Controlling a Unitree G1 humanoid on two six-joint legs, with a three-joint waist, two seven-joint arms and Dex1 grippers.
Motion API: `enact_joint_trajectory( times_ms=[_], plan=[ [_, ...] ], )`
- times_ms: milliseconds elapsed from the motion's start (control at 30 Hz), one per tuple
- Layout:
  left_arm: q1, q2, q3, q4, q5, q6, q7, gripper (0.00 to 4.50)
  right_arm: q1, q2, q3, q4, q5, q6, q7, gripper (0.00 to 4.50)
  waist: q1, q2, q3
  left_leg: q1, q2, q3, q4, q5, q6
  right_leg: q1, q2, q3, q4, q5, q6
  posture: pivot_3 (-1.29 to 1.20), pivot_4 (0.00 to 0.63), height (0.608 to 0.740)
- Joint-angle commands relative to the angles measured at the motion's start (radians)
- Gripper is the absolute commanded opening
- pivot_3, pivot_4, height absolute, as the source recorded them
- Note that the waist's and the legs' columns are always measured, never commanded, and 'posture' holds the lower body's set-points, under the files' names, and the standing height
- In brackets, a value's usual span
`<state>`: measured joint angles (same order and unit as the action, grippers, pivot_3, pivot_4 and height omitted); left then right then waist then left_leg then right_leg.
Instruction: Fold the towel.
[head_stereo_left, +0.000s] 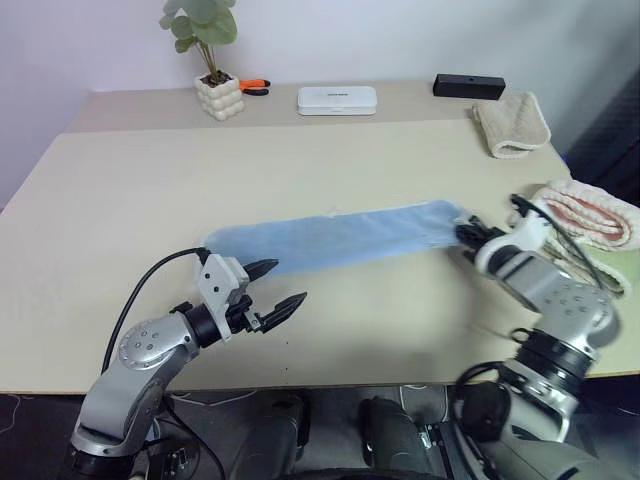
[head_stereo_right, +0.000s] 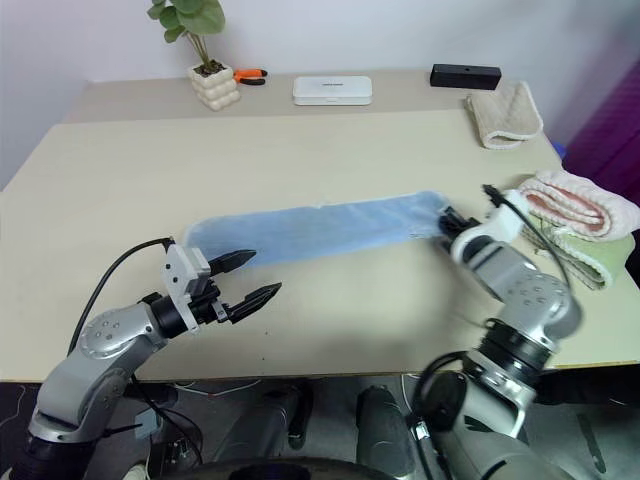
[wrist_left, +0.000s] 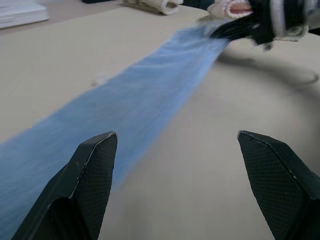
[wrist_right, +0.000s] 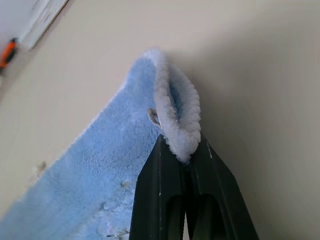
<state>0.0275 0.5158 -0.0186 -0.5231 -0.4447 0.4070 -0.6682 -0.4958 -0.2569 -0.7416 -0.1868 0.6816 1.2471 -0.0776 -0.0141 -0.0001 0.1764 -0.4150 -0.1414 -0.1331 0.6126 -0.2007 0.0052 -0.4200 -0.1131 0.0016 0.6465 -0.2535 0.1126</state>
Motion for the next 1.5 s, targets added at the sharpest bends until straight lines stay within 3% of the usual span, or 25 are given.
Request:
enact_joint_trajectory(
  times_ms=[33,200,300,367,500,733,833,967,1067,1100,1267,1500],
  plan=[
    [-0.032,-0.002,0.003,0.013,-0.002,-0.002,-0.002,3.95,0.017,-0.091,0.137,-0.114,0.013,-0.025,0.104,0.04,-0.011,0.001,0.000,0.000,0.001,0.001,0.000,0.000,0.000,0.000,0.001,0.000,0.000,0.000,0.000,0.00,0.150,0.740],
    [-0.047,-0.003,-0.004,0.023,0.005,-0.005,0.000,3.95,0.036,-0.224,0.393,-0.174,-0.059,-0.146,0.260,0.04,-0.021,0.001,0.000,0.000,0.003,0.002,0.000,0.000,0.000,-0.001,0.001,0.000,0.000,-0.001,-0.002,0.00,0.150,0.740],
    [-0.052,-0.003,-0.005,-0.019,0.006,0.025,0.030,3.95,0.035,-0.344,0.768,-0.230,-0.206,-0.298,0.440,0.04,-0.020,0.000,0.000,-0.002,0.002,0.002,0.000,0.000,0.000,-0.001,0.001,-0.001,-0.001,-0.001,-0.001,0.00,0.150,0.740],
    [-0.050,-0.004,-0.004,-0.049,0.004,0.046,0.052,3.95,0.041,-0.375,0.897,-0.213,-0.283,-0.374,0.490,0.04,-0.019,-0.002,0.000,-0.002,0.003,0.001,0.000,0.000,0.000,-0.002,0.001,-0.002,-0.001,-0.001,0.000,0.00,0.150,0.740],
    [-0.039,-0.001,-0.001,-0.112,0.000,0.095,0.095,3.95,0.044,-0.365,1.008,-0.149,-0.376,-0.467,0.527,0.04,0.004,-0.003,0.001,-0.005,0.002,0.001,0.001,0.000,0.000,-0.003,0.000,-0.001,-0.002,0.000,0.001,0.00,0.150,0.740],
    [-0.015,0.012,0.033,-0.121,-0.007,0.107,0.105,3.95,0.053,-0.353,1.033,-0.106,-0.426,-0.516,0.601,0.04,0.019,-0.003,0.001,-0.006,0.001,0.000,0.001,0.000,0.000,-0.005,0.000,-0.001,-0.002,0.000,0.001,0.00,0.150,0.740],
    [-0.009,0.014,0.033,-0.102,0.002,0.089,0.099,3.95,0.069,-0.378,1.036,-0.118,-0.444,-0.540,0.651,0.89,0.023,-0.003,0.001,-0.006,0.001,0.000,0.001,0.000,0.000,-0.005,0.000,-0.001,-0.002,0.000,0.000,0.00,0.150,0.740],
    [-0.015,0.009,0.037,-0.100,-0.003,0.098,0.109,3.95,0.096,-0.397,0.931,-0.169,-0.389,-0.583,0.720,2.83,0.027,-0.003,0.001,-0.006,0.001,0.000,0.001,0.000,0.000,-0.005,0.000,-0.001,-0.002,0.000,0.001,0.00,0.150,0.740],
    [-0.015,0.000,0.055,-0.122,-0.024,0.128,0.135,3.95,0.125,-0.411,0.846,-0.204,-0.303,-0.607,0.805,2.83,0.027,-0.003,0.001,-0.007,0.001,0.000,0.002,0.000,0.000,-0.005,0.000,-0.001,-0.003,0.000,0.001,0.00,0.150,0.740],
    [-0.014,-0.001,0.059,-0.128,-0.028,0.136,0.142,3.95,0.128,-0.405,0.822,-0.204,-0.281,-0.603,0.814,2.58,0.027,-0.003,0.001,-0.007,0.001,0.000,0.001,0.000,0.000,-0.005,0.000,-0.002,-0.003,0.000,0.001,0.00,0.150,0.740],
    [0.011,-0.047,0.075,-0.139,-0.041,0.169,0.211,3.95,0.072,-0.341,0.809,-0.041,-0.359,-0.648,0.735,0.20,0.024,-0.003,0.001,-0.006,0.001,0.000,0.001,0.000,0.000,-0.004,0.000,-0.001,-0.003,0.000,0.000,0.00,0.150,0.740],
    [0.074,-0.106,0.101,-0.142,-0.044,0.152,0.257,3.95,0.032,-0.258,0.907,0.206,-0.508,-0.792,0.706,0.05,0.027,-0.003,0.001,-0.006,0.001,0.000,0.001,0.000,0.000,-0.005,0.000,-0.001,-0.002,0.000,0.001,0.00,0.150,0.740]
  ],
)
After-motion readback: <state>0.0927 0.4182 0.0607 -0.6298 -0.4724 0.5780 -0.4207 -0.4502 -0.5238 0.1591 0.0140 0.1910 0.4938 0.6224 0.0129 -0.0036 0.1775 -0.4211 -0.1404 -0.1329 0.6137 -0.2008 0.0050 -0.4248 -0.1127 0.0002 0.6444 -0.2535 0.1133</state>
